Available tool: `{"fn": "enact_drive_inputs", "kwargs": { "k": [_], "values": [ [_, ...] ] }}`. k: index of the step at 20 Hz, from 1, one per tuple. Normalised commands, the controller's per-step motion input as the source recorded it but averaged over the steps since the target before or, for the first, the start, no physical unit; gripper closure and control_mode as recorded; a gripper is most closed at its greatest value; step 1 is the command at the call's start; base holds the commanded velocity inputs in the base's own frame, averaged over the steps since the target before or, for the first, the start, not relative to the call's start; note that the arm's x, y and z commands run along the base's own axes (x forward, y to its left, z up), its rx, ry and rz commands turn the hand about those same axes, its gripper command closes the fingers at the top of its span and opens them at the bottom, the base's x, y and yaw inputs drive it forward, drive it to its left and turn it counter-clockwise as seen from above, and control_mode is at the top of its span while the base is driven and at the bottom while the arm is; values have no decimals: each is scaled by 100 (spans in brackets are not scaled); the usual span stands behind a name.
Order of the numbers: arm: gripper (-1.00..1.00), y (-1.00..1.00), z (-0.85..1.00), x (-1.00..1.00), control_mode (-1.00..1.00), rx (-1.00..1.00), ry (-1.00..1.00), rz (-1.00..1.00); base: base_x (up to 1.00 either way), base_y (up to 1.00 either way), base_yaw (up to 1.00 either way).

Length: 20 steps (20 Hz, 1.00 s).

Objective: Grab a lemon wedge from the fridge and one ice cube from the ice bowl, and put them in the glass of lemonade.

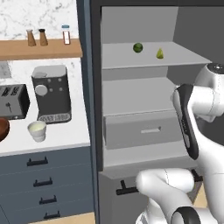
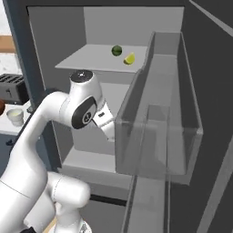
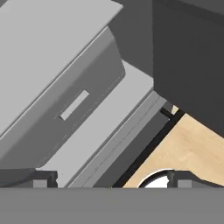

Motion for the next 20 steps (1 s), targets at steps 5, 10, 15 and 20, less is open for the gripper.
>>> {"fn": "enact_drive_inputs", "kwargs": {
  "k": [5,10,15,20],
  "values": [
    [-100,0,0,0,100,0,0,0,74,-23,0],
    [-100,-8,50,-11,-100,-5,-21,0,8,-9,0],
    [-100,0,79,-8,-100,-22,-26,0,0,0,0],
    [-100,-11,49,2,-100,-26,-16,0,0,0,0]
  ]
}}
